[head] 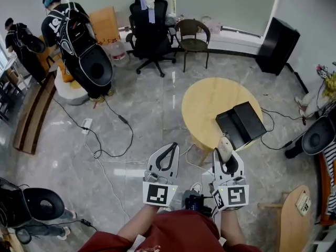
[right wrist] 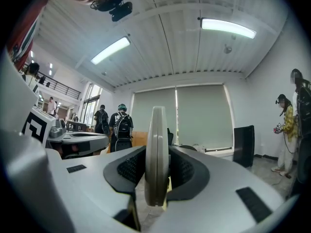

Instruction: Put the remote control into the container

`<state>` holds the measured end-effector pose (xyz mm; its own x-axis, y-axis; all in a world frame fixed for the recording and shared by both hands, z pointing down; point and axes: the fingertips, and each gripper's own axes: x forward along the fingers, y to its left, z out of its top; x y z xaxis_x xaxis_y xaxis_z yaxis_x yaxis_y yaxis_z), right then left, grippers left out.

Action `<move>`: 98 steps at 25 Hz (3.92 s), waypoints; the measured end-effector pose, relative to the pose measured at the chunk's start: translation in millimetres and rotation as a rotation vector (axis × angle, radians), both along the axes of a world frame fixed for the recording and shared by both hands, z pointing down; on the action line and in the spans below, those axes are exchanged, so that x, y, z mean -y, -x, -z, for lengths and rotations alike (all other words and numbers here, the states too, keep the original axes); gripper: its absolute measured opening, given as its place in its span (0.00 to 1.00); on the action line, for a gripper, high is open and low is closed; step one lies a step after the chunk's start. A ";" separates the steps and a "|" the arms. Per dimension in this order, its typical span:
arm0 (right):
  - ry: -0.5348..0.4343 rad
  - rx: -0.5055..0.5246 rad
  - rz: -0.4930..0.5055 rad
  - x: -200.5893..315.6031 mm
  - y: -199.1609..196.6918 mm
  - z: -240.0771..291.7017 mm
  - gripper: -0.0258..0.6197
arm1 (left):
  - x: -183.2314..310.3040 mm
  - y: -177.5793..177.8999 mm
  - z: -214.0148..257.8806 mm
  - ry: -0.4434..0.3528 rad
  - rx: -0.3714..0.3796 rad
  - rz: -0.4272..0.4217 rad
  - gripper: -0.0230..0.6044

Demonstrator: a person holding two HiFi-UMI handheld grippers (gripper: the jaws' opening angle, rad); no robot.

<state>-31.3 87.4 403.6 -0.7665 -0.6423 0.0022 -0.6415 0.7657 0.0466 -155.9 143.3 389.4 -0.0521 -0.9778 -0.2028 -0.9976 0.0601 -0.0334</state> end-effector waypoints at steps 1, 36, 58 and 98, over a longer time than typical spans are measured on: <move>0.002 0.002 -0.005 9.8 -3.3 -0.7 0.24 | 11.8 -3.2 0.0 0.000 -0.001 -0.007 0.06; 0.078 0.006 -0.266 304.6 -150.9 -9.6 0.24 | 342.2 -149.2 7.1 0.044 0.006 -0.299 0.06; 0.078 -0.053 -0.614 354.4 -72.2 -16.7 0.24 | 436.1 -87.1 -7.0 0.026 0.101 -0.698 0.06; 0.431 -0.491 -0.412 405.0 -82.9 -198.3 0.24 | 459.2 -113.3 5.9 0.026 -0.033 -0.628 0.06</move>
